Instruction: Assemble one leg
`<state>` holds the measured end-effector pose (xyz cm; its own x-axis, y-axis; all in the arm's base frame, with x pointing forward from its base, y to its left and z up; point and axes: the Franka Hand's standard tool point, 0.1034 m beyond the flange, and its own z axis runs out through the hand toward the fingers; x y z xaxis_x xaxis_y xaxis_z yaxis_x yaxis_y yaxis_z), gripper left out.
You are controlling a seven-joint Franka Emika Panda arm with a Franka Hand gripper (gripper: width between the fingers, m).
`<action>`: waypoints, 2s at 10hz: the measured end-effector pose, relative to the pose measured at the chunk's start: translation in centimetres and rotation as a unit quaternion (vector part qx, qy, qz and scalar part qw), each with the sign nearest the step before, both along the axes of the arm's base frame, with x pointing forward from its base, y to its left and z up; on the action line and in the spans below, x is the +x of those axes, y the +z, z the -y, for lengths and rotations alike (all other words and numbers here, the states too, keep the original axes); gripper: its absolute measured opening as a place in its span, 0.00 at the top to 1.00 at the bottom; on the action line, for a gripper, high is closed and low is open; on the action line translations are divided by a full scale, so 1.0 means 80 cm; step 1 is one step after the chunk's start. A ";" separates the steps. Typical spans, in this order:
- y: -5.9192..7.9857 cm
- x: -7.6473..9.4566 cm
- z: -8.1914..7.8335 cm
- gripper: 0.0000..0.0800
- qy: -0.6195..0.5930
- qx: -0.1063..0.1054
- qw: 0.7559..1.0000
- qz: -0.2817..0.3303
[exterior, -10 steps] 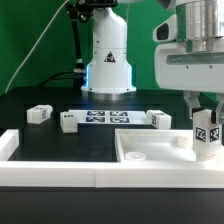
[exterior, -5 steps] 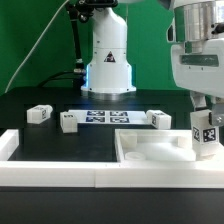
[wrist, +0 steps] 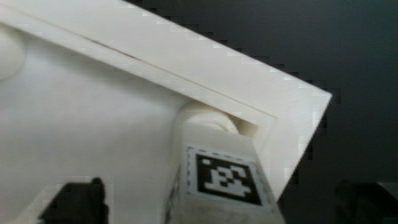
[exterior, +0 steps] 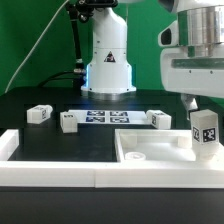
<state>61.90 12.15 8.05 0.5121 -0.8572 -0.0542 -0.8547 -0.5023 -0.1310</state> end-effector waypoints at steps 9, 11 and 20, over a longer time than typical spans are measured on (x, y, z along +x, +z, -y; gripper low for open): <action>-0.001 0.001 0.009 0.19 0.397 -0.038 0.916 0.043; -0.001 0.001 0.014 0.19 0.484 -0.048 0.872 0.049; -0.002 0.001 0.017 0.64 0.479 -0.051 0.875 0.046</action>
Offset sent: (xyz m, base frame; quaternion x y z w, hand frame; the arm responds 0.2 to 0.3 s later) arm 0.0053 -0.0034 -0.0008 -0.0054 -0.0107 -0.2679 0.9634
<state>61.97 10.75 7.86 0.9966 -0.0297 0.0772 -0.0228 -0.9957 -0.0895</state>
